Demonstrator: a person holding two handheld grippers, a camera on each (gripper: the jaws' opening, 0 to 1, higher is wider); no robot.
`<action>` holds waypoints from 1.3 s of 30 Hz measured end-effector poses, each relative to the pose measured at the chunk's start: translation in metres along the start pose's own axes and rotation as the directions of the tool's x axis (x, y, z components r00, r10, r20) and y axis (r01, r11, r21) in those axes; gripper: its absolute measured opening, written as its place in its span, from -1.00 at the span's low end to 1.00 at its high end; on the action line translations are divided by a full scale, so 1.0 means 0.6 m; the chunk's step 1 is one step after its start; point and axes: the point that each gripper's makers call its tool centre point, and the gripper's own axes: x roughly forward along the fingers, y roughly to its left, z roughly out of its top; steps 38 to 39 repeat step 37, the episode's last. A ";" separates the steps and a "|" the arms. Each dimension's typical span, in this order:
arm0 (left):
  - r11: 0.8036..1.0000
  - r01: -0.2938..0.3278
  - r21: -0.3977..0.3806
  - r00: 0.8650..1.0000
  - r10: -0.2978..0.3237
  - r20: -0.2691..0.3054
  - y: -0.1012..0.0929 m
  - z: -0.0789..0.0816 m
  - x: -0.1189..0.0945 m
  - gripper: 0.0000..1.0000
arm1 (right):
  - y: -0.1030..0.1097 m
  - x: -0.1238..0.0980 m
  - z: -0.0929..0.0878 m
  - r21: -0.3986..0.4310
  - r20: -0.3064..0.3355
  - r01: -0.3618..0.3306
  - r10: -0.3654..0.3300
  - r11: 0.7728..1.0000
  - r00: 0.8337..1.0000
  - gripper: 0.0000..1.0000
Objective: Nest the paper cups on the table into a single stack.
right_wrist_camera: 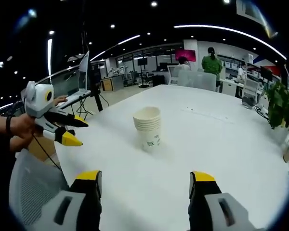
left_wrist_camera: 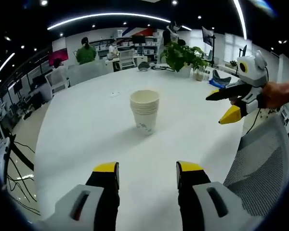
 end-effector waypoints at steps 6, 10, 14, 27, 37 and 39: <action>1.000 -0.027 -0.004 0.999 0.027 0.018 0.000 -0.001 0.003 -0.08 | -0.002 -0.023 -0.011 0.042 -0.003 0.032 -0.032 0.999 0.999 0.49; 0.999 -0.032 0.026 0.999 0.032 0.022 -0.011 0.002 -0.002 -0.08 | -0.011 -0.038 -0.020 0.075 -0.001 0.065 -0.065 0.995 0.998 0.52; 0.998 -0.039 0.044 0.999 0.038 0.023 -0.012 0.004 -0.003 -0.07 | -0.020 -0.046 -0.037 0.090 -0.017 0.090 -0.089 0.992 0.996 0.52; 0.994 -0.076 0.084 0.996 0.072 0.044 -0.011 0.002 -0.004 -0.07 | -0.015 -0.046 -0.055 0.141 -0.030 0.128 -0.125 0.982 0.992 0.56; 0.997 -0.067 0.048 0.996 0.064 0.069 -0.013 0.000 -0.003 -0.07 | 0.001 -0.044 -0.070 0.167 -0.053 0.135 -0.128 0.977 0.990 0.57; 0.997 -0.067 0.048 0.996 0.064 0.069 -0.013 0.000 -0.003 -0.07 | 0.001 -0.044 -0.070 0.167 -0.053 0.135 -0.128 0.977 0.990 0.57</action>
